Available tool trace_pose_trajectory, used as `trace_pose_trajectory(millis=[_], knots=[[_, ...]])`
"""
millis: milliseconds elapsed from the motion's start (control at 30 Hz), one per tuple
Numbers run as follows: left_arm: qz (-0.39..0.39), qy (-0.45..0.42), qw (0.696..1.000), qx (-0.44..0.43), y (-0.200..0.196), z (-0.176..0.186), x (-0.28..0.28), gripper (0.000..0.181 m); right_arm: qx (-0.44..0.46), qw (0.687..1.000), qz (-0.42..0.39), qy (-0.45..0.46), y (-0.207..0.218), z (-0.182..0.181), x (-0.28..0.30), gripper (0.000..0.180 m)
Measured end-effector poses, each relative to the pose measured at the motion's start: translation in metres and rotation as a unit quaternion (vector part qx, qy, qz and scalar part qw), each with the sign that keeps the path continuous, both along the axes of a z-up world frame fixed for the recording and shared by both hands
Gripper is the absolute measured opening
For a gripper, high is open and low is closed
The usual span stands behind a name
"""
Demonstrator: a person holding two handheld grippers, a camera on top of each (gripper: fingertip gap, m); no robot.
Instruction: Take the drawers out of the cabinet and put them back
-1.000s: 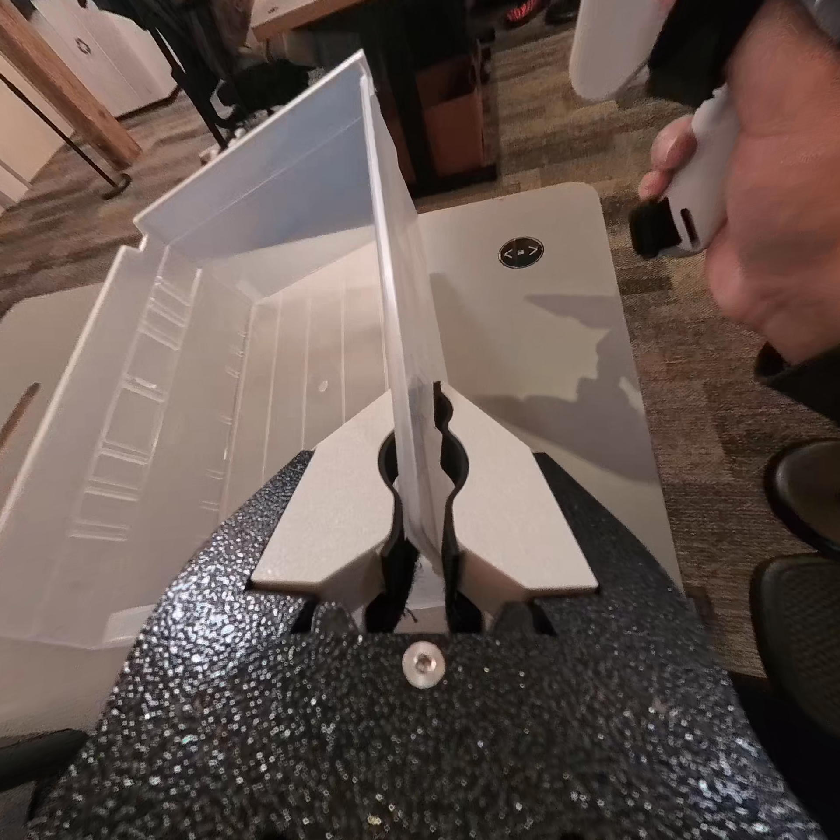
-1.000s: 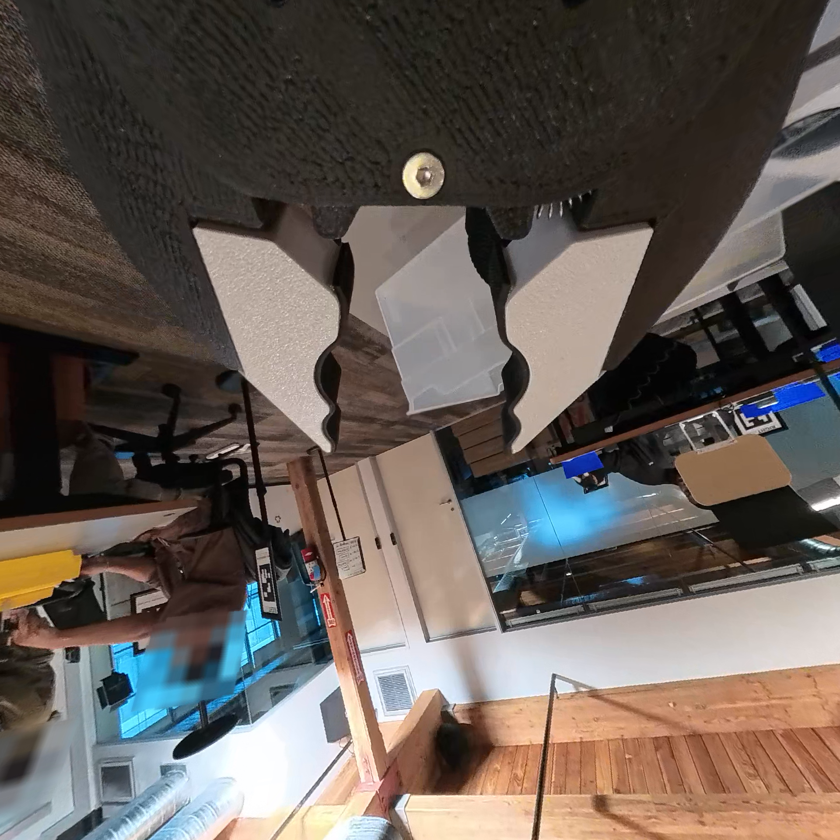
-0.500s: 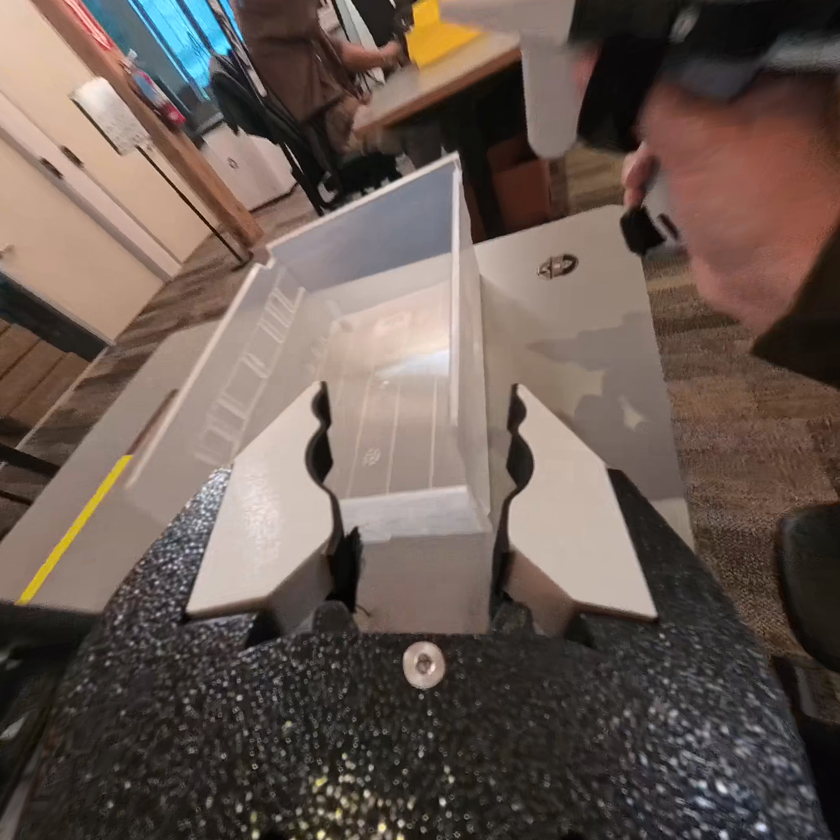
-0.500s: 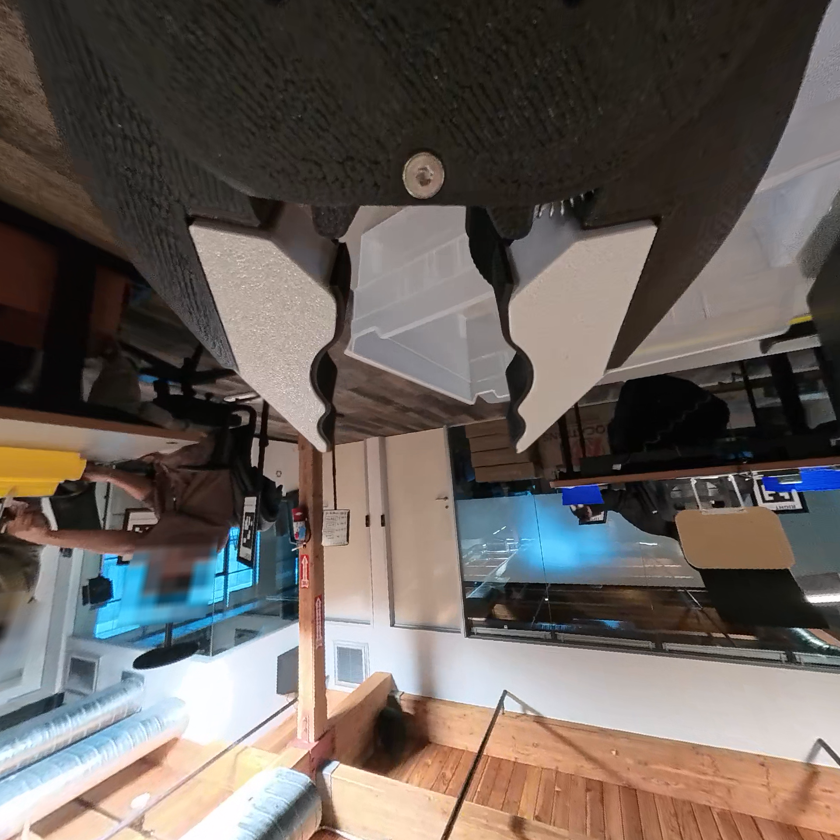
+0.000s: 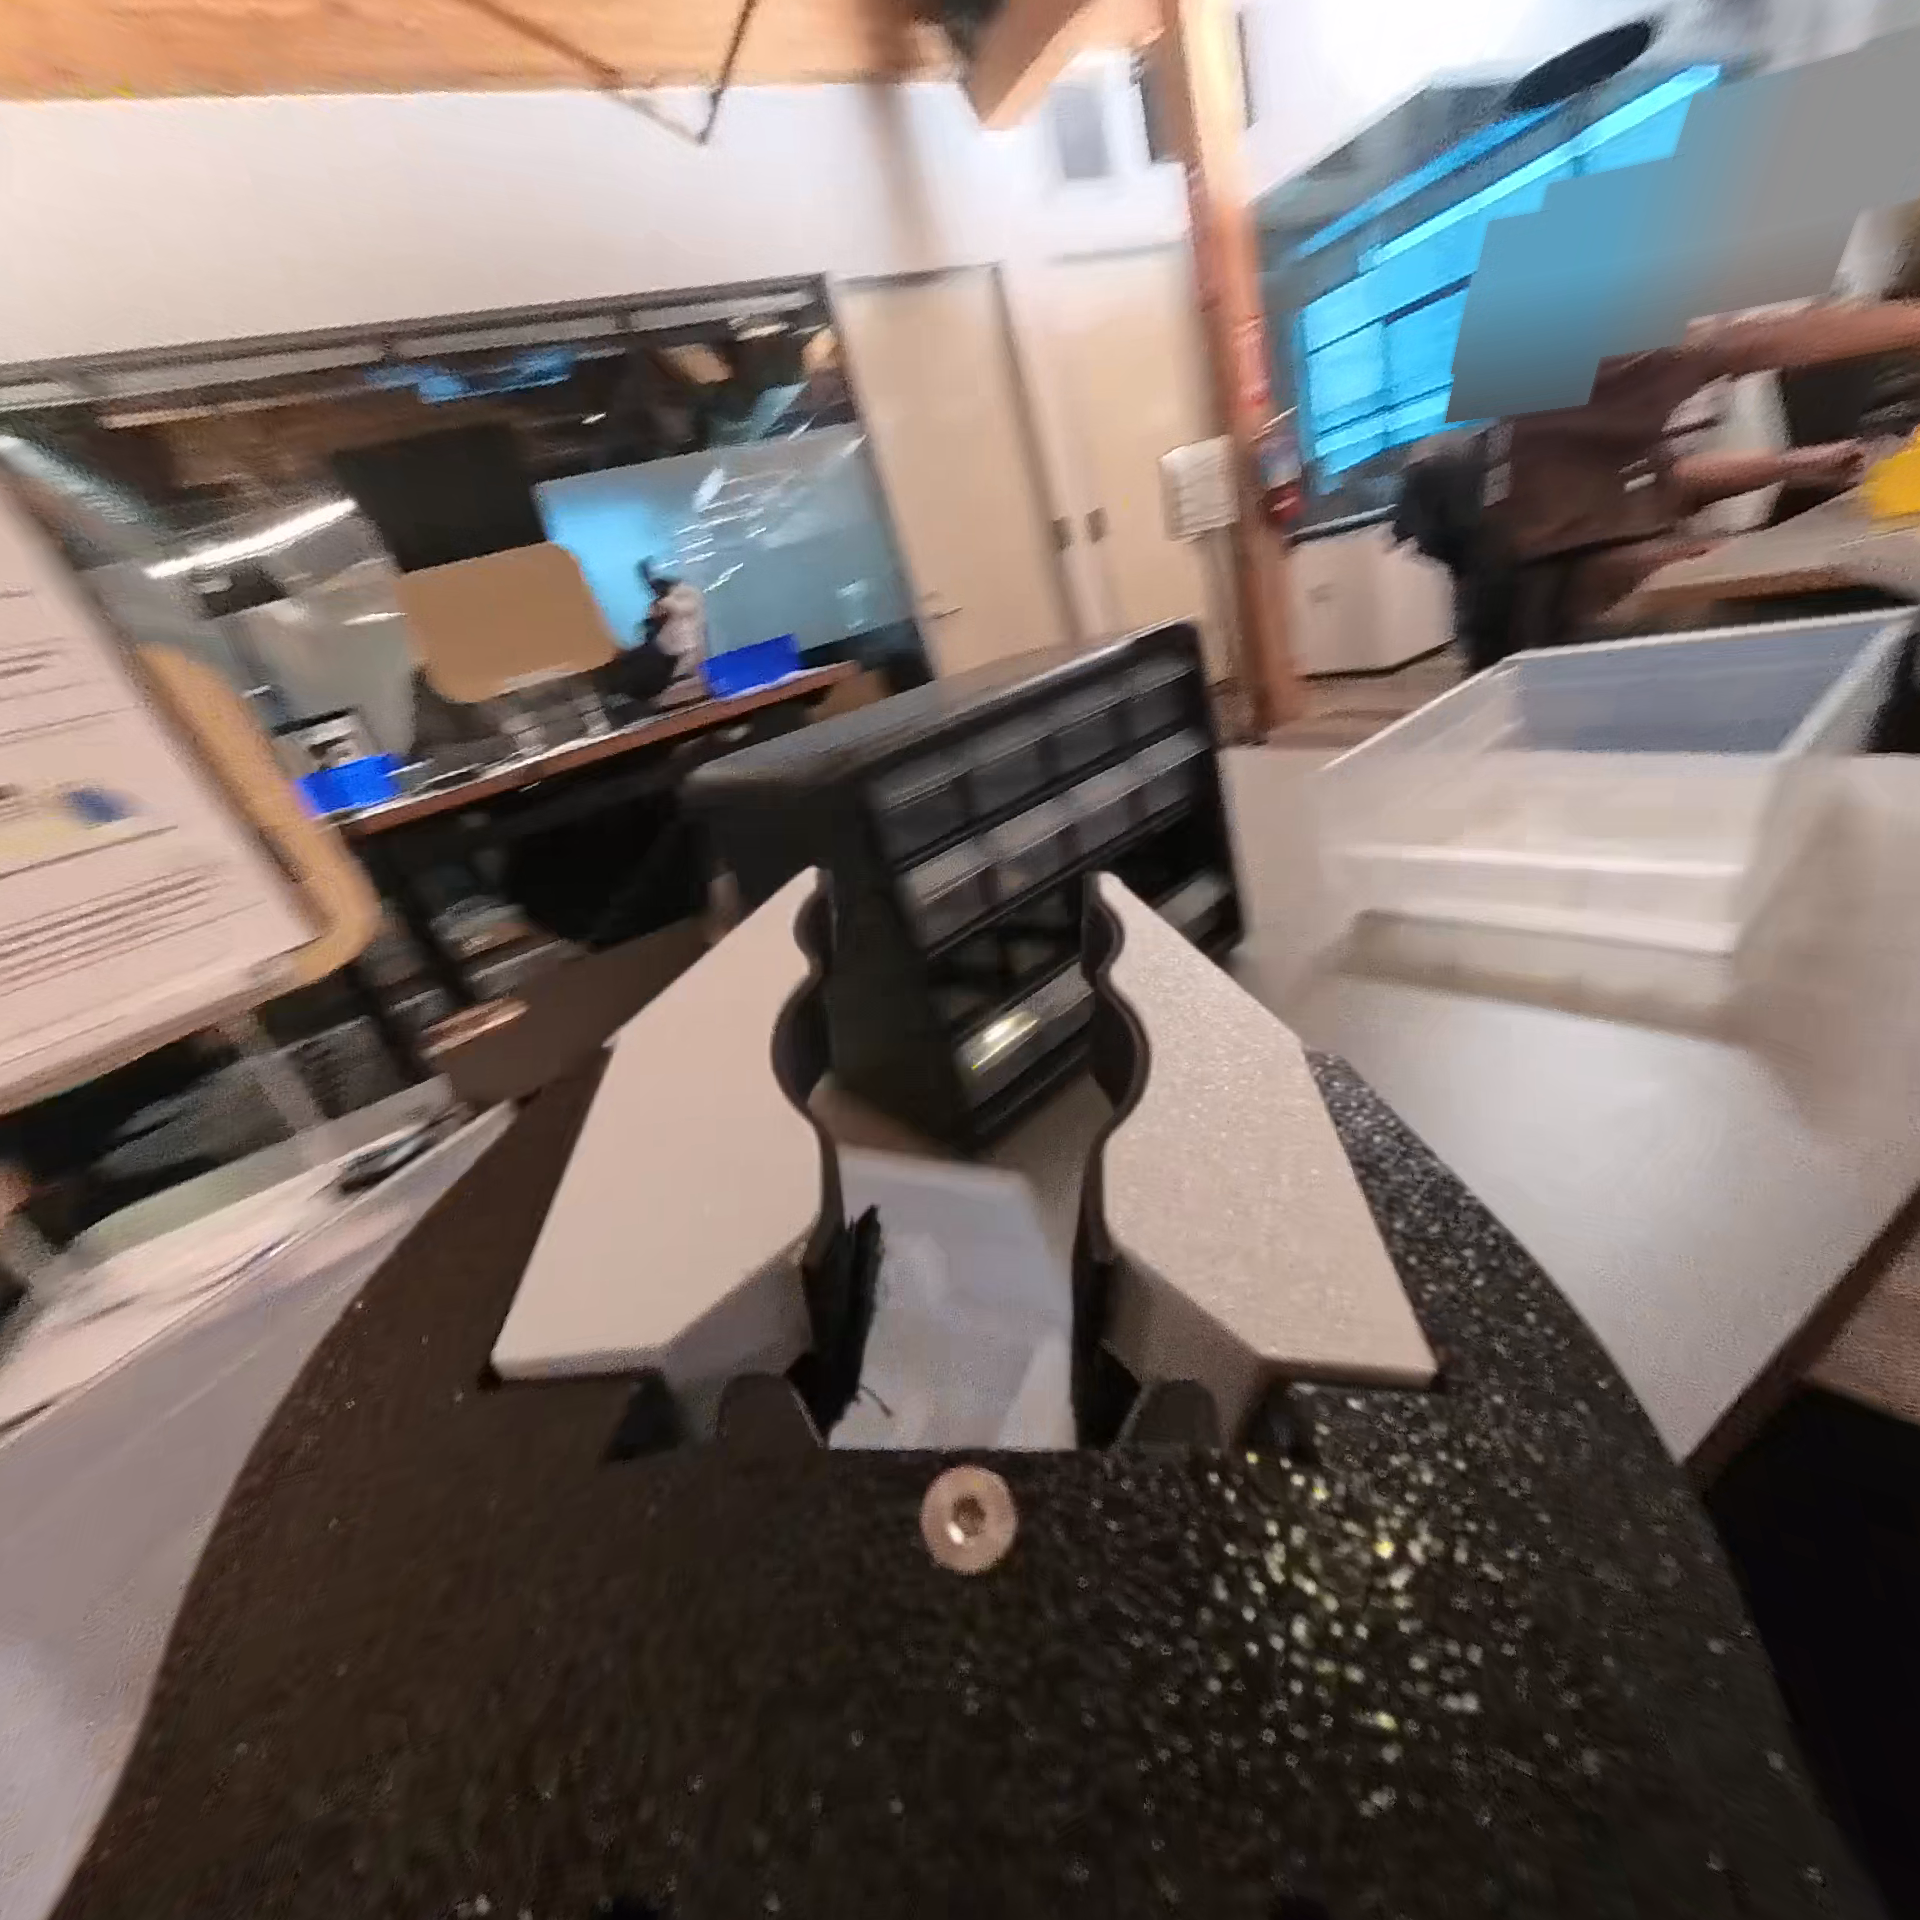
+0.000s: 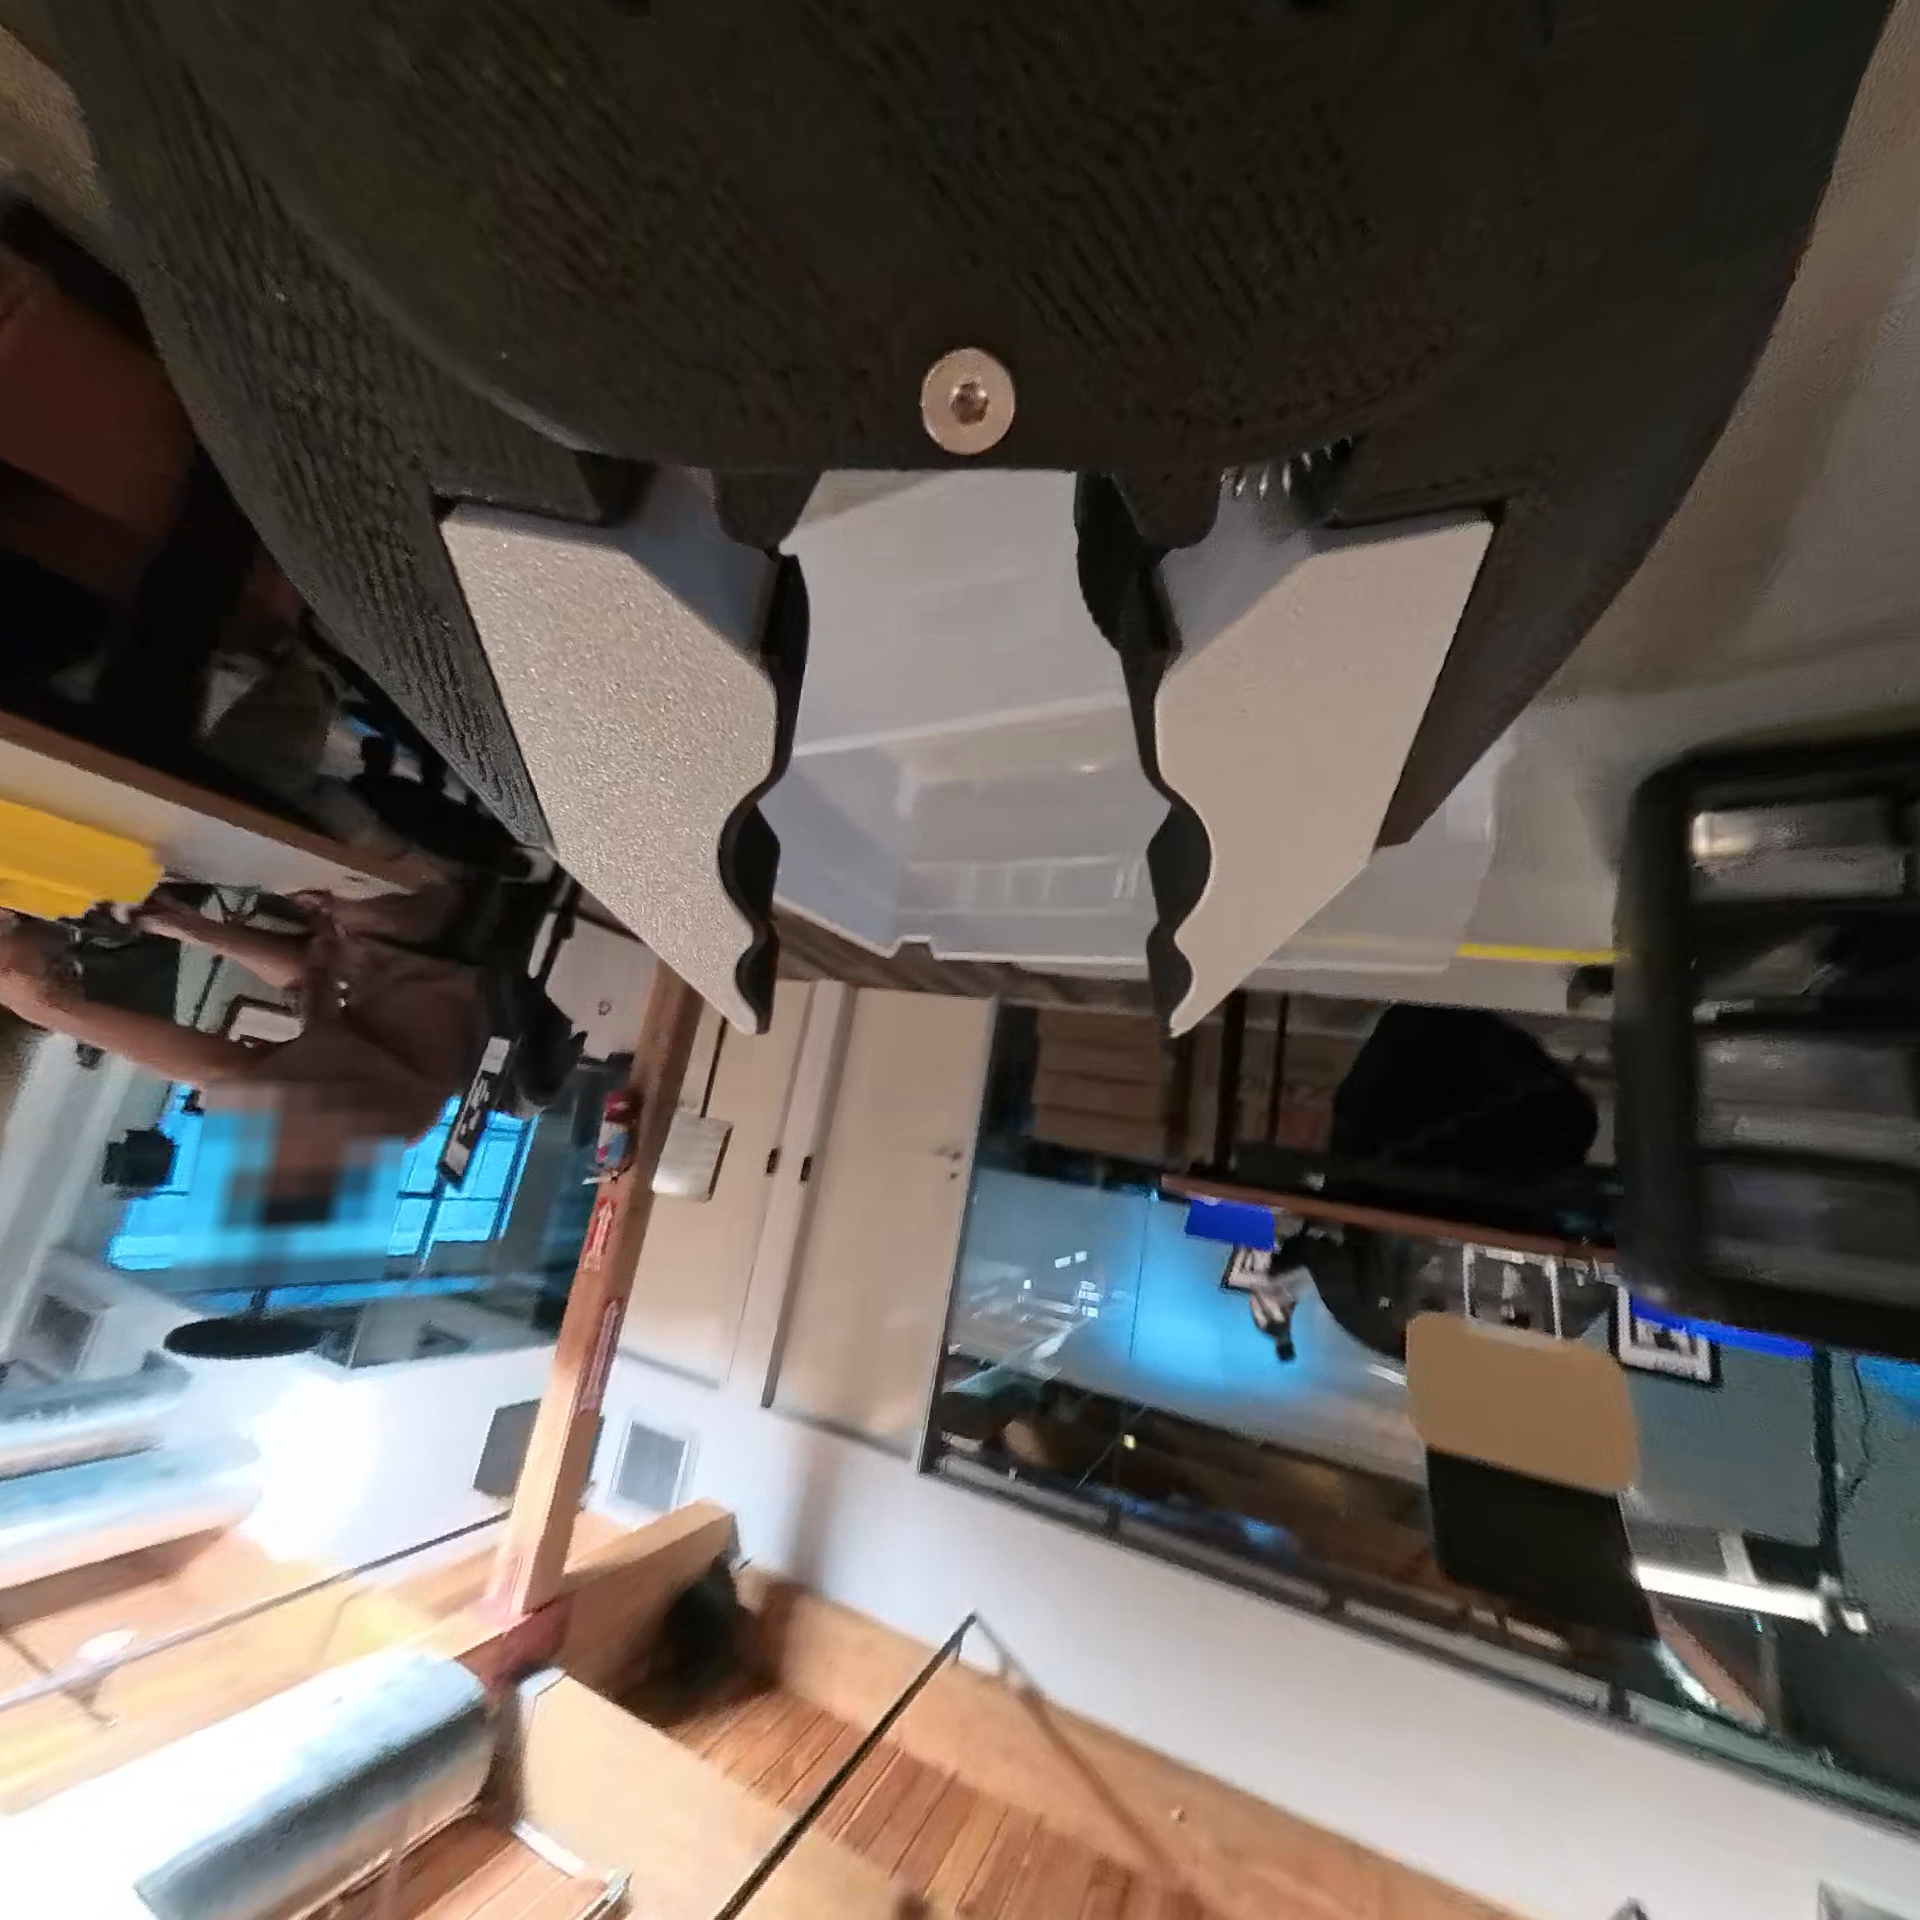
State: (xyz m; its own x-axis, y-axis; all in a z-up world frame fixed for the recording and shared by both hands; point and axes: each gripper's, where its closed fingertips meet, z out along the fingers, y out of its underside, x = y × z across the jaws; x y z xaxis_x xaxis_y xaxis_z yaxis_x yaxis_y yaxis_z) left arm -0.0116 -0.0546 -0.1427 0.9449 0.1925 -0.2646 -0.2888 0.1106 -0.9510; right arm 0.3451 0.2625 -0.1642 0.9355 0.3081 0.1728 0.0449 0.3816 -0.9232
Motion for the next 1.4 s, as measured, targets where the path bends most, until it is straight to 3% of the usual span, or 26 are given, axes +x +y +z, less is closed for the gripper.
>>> trace_pose_trajectory(millis=[133, 200, 267, 367, 500, 767, 900, 1033, 1100, 1167, 1200, 1400], knots=[[0.166, 0.004, 0.986, -0.032, -0.064, -0.025, -0.078, 0.050, -0.075, 0.997, -0.001, -0.027, -0.015, -0.025, -0.014, 0.073], [0.228, -0.008, 0.973, -0.044, -0.088, -0.038, -0.107, 0.064, -0.150, 0.988, 0.033, -0.032, -0.021, -0.047, -0.033, 0.088], [0.227, -0.014, 0.973, -0.040, -0.091, -0.041, -0.115, 0.073, -0.195, 0.978, 0.042, -0.057, -0.027, -0.068, -0.049, 0.100], [0.245, 0.040, 0.963, -0.105, -0.083, -0.056, -0.122, 0.083, -0.200, 0.974, -0.006, -0.107, -0.025, -0.074, -0.053, 0.115], [0.278, 0.068, 0.947, -0.147, -0.085, -0.065, -0.136, 0.092, -0.243, 0.965, -0.040, -0.091, -0.005, -0.085, -0.049, 0.108], [0.296, -0.033, 0.937, -0.182, -0.106, -0.087, -0.159, 0.087, -0.306, 0.947, -0.033, -0.088, 0.003, -0.104, -0.030, 0.096], [0.330, -0.084, 0.904, -0.258, -0.117, -0.112, -0.171, 0.089, -0.345, 0.936, -0.023, -0.064, 0.004, -0.110, -0.014, 0.090], [0.356, -0.106, 0.882, -0.290, -0.128, -0.124, -0.182, 0.077, -0.377, 0.925, -0.030, -0.038, 0.012, -0.115, 0.013, 0.082], [0.367, -0.121, 0.877, -0.285, -0.137, -0.123, -0.190, 0.068, -0.397, 0.917, -0.026, -0.032, 0.017, -0.119, 0.025, 0.065], [0.374, -0.133, 0.875, -0.276, -0.145, -0.122, -0.200, 0.053, -0.419, 0.907, -0.001, -0.032, 0.021, -0.123, 0.030, 0.028], [0.377, -0.136, 0.874, -0.275, -0.149, -0.122, -0.205, 0.043, -0.429, 0.903, 0.006, -0.034, 0.024, -0.125, 0.032, 0.021], [0.404, -0.117, 0.860, -0.290, -0.165, -0.128, -0.239, 0.016, -0.427, 0.897, 0.009, -0.110, 0.056, -0.126, 0.044, 0.012]])
